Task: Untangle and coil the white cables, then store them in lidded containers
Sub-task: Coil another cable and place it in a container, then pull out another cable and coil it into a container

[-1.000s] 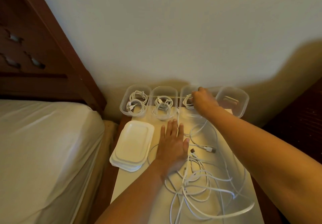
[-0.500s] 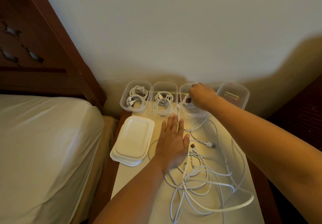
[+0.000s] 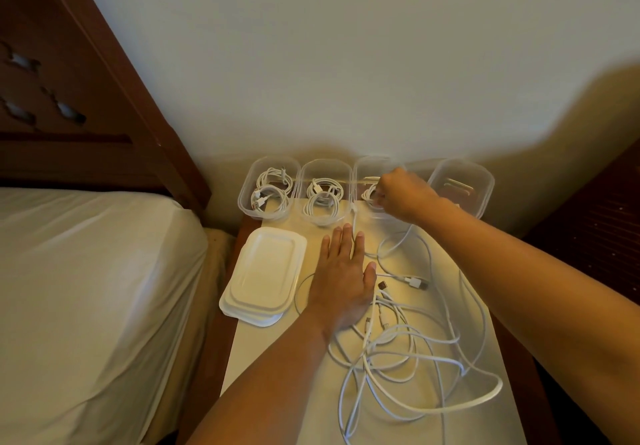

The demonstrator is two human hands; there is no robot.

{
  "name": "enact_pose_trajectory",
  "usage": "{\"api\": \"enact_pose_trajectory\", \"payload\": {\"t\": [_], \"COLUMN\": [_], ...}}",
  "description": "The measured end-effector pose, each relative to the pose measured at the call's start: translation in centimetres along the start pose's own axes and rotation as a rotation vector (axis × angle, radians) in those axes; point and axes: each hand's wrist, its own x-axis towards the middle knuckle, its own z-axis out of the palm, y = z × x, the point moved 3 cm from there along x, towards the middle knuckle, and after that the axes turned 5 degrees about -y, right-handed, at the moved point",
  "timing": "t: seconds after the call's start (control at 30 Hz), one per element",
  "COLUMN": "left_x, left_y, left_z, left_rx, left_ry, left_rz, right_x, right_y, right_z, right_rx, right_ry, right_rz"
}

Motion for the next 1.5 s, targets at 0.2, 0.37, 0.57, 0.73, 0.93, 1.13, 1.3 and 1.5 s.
{"api": "enact_pose_trajectory", "payload": {"t": [0.2,0.37,0.57,0.73,0.93,1.13,1.3,1.5], "left_x": [-0.1,-0.1,-0.2,-0.2,-0.3,-0.1,-0.1,-0.2], "left_y": [0.1,0.1,0.1,0.1,0.2,0.0,0.1,0.1], "left_z": [0.0,-0.2,-0.1,-0.1,-0.2,0.0,0.0,-0.2], "left_rx": [0.007,-0.003,-0.003,-0.001,-0.008,-0.006,-0.029,-0.133], "left_ry": [-0.005,0.001,0.007,0.011,0.018,0.017,0.034,0.064], "left_rz": [-0.006,-0.004,-0.007,-0.009,-0.003,-0.013,-0.011,0.02], "right_x": [0.5,1.1,0.4,1.1,1.3,0.8,0.6,-4.0], "right_y": [0.2,1.2,0.8,1.4,1.5,1.3,0.8,0.7], "right_z": [0.6,0.7,0.5,1.0,0.8,0.6,-0.1,-1.7], "right_rx": [0.061,-0.02,-0.005,-0.123,-0.087,-0.096,-0.114,0.107], "right_ry": [-0.039,-0.074,0.038,0.09,0.049,0.06,0.078,0.27], "right_rz": [0.012,-0.089,-0.09,-0.049,0.018,-0.015,-0.048,-0.011]}}
